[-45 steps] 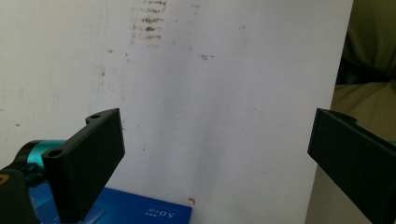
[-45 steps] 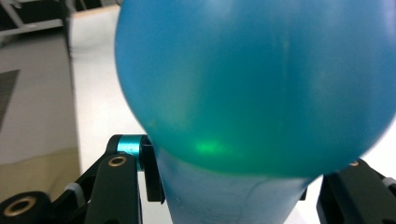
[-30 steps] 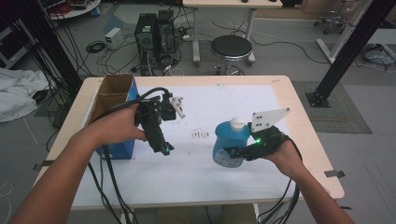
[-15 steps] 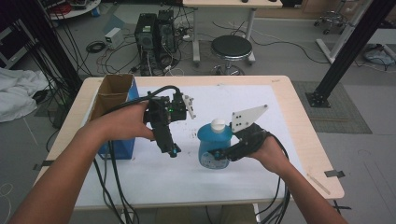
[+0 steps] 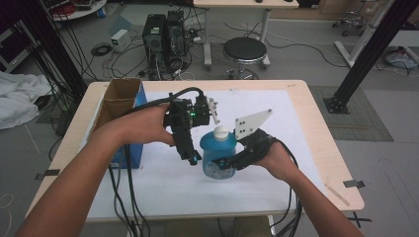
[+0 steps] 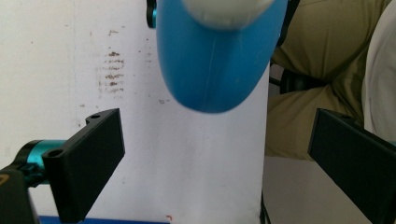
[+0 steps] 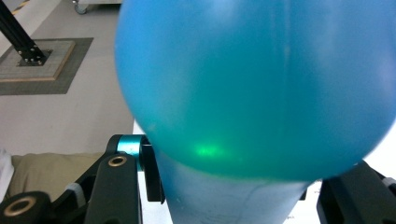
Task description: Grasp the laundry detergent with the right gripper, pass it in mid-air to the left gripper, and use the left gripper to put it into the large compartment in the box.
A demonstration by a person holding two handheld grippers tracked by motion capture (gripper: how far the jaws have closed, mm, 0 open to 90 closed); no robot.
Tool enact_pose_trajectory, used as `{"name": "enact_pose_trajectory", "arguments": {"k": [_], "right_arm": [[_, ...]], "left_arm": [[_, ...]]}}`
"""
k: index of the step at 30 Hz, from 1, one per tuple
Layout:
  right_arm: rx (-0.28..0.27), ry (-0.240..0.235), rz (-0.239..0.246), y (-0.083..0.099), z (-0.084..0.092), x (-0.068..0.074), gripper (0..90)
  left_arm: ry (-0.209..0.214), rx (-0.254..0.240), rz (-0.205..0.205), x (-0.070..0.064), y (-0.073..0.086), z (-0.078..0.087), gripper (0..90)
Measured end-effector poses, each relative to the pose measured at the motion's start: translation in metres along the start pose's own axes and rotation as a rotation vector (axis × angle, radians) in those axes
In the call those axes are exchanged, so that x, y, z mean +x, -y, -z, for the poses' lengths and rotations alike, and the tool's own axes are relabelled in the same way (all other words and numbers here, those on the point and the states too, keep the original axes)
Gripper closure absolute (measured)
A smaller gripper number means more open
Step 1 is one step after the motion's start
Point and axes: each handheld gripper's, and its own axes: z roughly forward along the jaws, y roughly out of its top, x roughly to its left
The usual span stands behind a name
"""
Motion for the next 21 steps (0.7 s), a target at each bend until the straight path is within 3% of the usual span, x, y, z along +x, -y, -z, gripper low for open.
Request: {"name": "enact_pose_trajectory", "arguments": {"k": [21], "right_arm": [[0.019,-0.042,0.011,-0.013,-0.014,0.002,45.3]], "left_arm": [[0.006,0.012,-0.036,0.001,-0.022,-0.006,3.8]]}}
